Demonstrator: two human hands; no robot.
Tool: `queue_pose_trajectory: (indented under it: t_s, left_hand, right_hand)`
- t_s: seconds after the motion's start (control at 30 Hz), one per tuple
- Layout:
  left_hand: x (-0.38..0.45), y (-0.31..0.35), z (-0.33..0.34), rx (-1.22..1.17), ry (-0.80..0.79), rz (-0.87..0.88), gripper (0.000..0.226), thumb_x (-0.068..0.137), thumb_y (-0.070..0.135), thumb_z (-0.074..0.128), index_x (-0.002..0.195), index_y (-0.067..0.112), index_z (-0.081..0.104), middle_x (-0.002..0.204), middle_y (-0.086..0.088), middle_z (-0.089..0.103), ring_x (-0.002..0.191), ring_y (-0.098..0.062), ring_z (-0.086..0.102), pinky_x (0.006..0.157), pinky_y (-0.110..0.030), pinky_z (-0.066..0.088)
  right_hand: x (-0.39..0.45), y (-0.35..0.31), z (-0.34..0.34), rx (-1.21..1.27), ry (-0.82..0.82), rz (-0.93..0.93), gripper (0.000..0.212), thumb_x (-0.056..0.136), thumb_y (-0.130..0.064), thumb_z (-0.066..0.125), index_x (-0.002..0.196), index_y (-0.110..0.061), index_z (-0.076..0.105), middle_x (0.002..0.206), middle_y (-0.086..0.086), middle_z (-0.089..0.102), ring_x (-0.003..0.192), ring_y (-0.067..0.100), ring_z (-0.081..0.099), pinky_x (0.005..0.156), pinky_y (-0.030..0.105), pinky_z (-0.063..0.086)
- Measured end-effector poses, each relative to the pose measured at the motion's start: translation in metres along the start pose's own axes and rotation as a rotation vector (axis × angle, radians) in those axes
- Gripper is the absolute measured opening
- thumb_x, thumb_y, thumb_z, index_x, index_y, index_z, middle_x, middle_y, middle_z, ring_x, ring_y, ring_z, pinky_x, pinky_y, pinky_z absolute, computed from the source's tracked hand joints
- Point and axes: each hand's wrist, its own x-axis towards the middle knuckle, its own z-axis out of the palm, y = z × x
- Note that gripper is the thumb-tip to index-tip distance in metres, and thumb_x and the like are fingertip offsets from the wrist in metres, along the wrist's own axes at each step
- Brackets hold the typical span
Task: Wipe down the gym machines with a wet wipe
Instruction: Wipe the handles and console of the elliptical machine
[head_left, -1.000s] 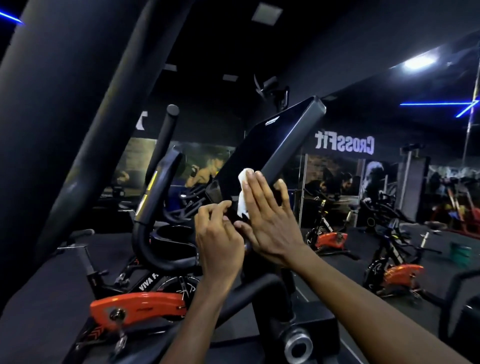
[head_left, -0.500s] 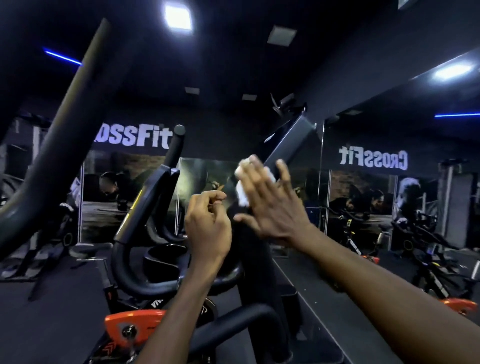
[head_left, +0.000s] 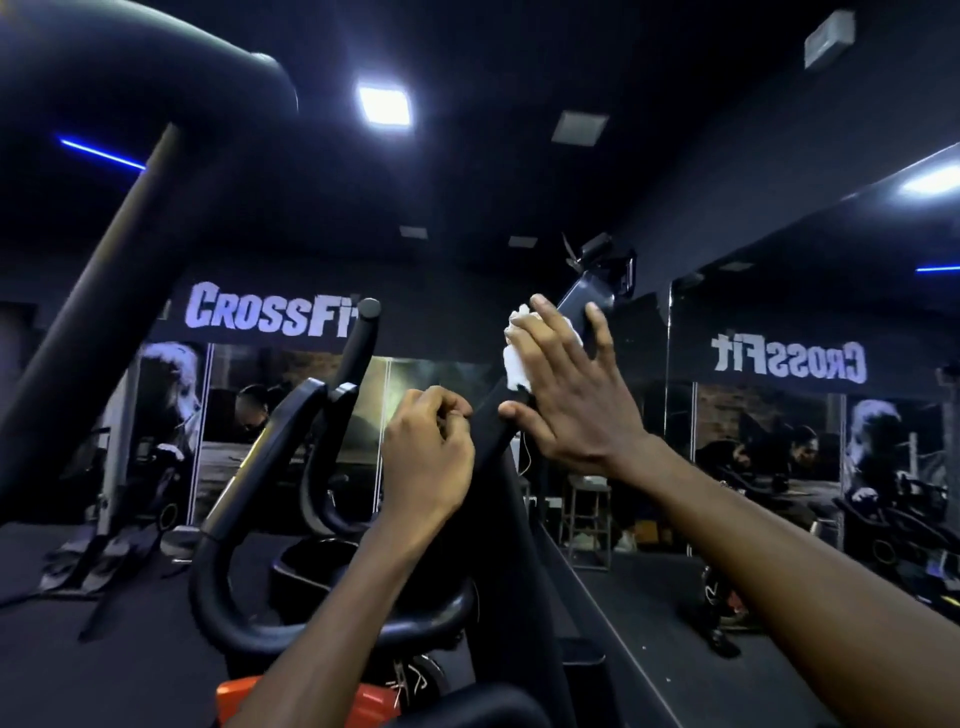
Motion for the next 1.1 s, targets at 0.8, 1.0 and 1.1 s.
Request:
queue_pose_trajectory:
  t_s: [0.8, 1.0, 1.1]
  left_hand:
    - [0.047, 0.034, 0.049, 0.089, -0.003, 0.086, 0.024, 0.097, 0.02, 0.046, 0.084, 0.01, 0.064, 0.09, -0.004, 0.055, 0.076, -0.014, 0.051, 0.073, -0.025, 0.037]
    - [0.046, 0.031, 0.041, -0.038, 0.035, 0.042, 0.019, 0.091, 0.017, 0.054, 0.076, 0.015, 0.065, 0.085, 0.0, 0.063, 0.079, -0.01, 0.057, 0.076, -0.026, 0.044]
    - [0.045, 0.031, 0.039, -0.108, 0.009, -0.022, 0.018, 0.09, 0.019, 0.055, 0.076, 0.017, 0.066, 0.085, 0.0, 0.066, 0.082, -0.012, 0.061, 0.08, -0.032, 0.049]
  right_hand:
    - [0.045, 0.044, 0.022, 1.23, 0.572, 0.601, 0.037, 0.09, -0.011, 0.042, 0.112, -0.006, 0.072, 0.115, 0.006, 0.071, 0.113, 0.022, 0.064, 0.099, 0.047, 0.048]
    - [0.003, 0.007, 0.034, 0.756, 0.65, 0.531, 0.047, 0.1, -0.007, 0.039, 0.146, 0.003, 0.043, 0.152, 0.011, 0.041, 0.144, 0.024, 0.039, 0.119, 0.044, 0.031]
    - [-0.019, 0.002, 0.044, 0.528, 0.57, 0.322, 0.049, 0.098, 0.004, 0.044, 0.146, 0.005, 0.039, 0.156, 0.02, 0.031, 0.147, 0.036, 0.028, 0.121, 0.051, 0.023]
